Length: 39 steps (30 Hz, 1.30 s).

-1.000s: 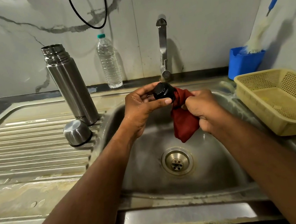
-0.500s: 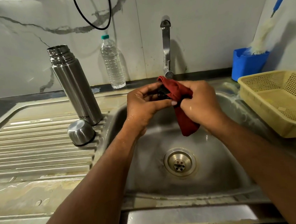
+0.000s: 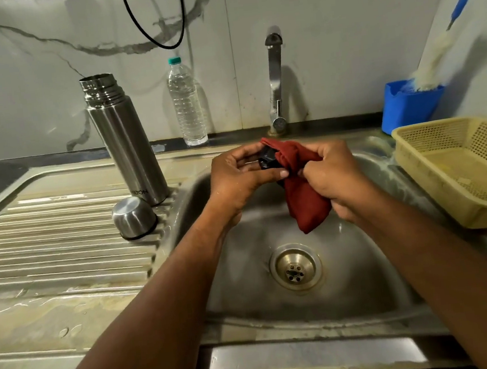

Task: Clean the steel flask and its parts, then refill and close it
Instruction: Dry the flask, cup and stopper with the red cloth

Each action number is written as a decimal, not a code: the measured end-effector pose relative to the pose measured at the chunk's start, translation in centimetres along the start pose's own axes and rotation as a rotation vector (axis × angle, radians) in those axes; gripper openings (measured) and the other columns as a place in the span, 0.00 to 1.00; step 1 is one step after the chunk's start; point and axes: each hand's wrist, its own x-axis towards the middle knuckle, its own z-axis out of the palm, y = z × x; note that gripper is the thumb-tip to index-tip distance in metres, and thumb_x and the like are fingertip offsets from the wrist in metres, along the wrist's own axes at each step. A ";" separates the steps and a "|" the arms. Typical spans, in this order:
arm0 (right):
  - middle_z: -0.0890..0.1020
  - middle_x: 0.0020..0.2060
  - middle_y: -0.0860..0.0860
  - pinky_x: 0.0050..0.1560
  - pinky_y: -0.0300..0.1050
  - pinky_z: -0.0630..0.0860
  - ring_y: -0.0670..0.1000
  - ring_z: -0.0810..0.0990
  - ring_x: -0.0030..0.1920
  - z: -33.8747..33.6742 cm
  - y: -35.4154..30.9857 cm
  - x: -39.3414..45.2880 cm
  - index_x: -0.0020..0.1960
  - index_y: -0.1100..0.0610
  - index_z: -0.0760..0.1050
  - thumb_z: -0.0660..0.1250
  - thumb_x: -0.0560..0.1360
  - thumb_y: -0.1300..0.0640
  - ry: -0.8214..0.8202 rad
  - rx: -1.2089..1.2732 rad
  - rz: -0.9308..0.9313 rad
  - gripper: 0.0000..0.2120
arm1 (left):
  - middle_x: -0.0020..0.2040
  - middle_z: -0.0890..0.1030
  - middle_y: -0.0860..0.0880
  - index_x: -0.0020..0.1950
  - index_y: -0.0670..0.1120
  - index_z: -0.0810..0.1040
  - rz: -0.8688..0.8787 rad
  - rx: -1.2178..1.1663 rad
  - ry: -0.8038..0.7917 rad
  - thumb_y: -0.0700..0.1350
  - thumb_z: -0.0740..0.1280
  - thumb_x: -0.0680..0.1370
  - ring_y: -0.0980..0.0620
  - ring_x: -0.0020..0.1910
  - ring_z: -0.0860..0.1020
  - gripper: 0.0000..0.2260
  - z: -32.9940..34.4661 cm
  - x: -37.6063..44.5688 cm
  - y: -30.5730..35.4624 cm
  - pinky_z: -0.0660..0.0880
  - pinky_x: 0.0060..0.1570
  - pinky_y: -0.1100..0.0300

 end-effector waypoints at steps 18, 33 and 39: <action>0.87 0.53 0.45 0.62 0.43 0.80 0.44 0.84 0.55 -1.5 -0.4 0.7 0.61 0.46 0.84 0.64 0.69 0.74 0.151 -0.130 -0.256 0.30 | 0.55 0.88 0.51 0.61 0.47 0.84 0.157 0.205 -0.006 0.34 0.86 0.62 0.53 0.57 0.85 0.30 0.0 0.0 -0.4 0.83 0.58 0.55; 0.83 0.64 0.52 0.69 0.45 0.75 0.50 0.81 0.64 -0.3 1.0 0.2 0.71 0.51 0.78 0.68 0.70 0.73 0.026 -0.398 -0.436 0.32 | 0.50 0.89 0.51 0.58 0.46 0.86 0.127 0.211 0.084 0.37 0.87 0.61 0.54 0.51 0.87 0.27 0.2 0.0 -0.4 0.85 0.56 0.52; 0.81 0.68 0.54 0.72 0.43 0.72 0.52 0.78 0.68 -0.1 0.5 0.1 0.73 0.52 0.76 0.69 0.71 0.74 0.016 -0.450 -0.536 0.33 | 0.50 0.89 0.49 0.58 0.45 0.85 0.123 0.131 0.087 0.36 0.87 0.62 0.51 0.52 0.87 0.26 -0.7 0.1 -0.2 0.84 0.58 0.50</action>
